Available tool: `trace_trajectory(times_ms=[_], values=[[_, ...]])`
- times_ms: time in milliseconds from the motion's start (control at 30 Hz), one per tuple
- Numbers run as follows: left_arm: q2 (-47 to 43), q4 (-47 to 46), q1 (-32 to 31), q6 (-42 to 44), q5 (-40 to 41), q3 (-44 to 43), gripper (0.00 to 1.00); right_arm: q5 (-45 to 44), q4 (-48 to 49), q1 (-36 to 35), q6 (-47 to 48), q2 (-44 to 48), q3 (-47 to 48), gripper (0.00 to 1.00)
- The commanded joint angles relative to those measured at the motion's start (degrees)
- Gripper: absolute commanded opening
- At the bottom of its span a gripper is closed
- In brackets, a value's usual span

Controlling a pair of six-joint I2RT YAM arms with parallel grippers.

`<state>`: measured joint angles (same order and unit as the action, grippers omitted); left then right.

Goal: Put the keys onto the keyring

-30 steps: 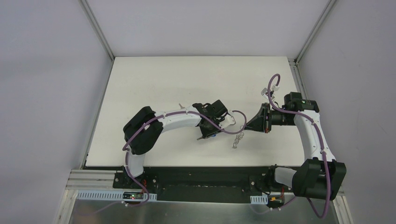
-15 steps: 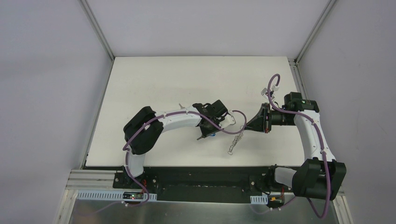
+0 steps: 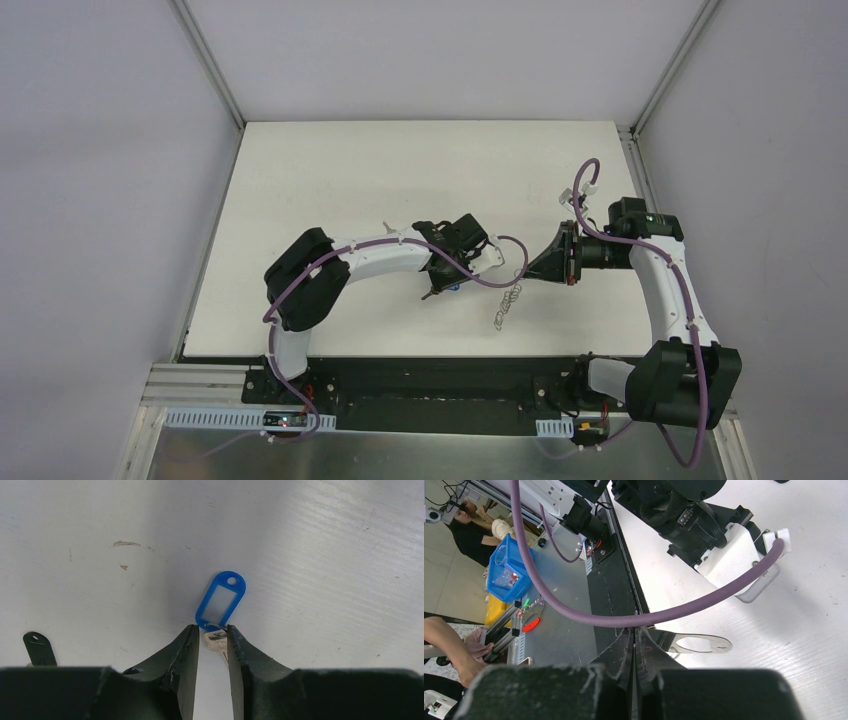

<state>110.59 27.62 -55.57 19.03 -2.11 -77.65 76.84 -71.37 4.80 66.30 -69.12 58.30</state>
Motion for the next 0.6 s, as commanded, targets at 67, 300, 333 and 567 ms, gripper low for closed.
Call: trace_trajectory(times_ms=[67, 300, 333, 567], values=[[-2.7, -0.5, -0.9, 0.7, 1.8, 1.4, 0.29, 2.0, -0.9, 0.4, 2.0, 0.5, 1.1, 0.00], [-3.4, -0.8, -0.9, 0.6, 2.3, 2.2, 0.31, 2.0, -0.9, 0.4, 2.1, 0.1, 1.1, 0.00], [-3.3, -0.6, -0.9, 0.5, 2.2, 2.1, 0.32, 2.0, -0.9, 0.4, 2.1, 0.1, 1.1, 0.00], [-2.2, -0.7, -0.9, 0.7, 1.5, 2.0, 0.38, 2.0, -1.0, 0.4, 2.2, 0.1, 1.0, 0.00]])
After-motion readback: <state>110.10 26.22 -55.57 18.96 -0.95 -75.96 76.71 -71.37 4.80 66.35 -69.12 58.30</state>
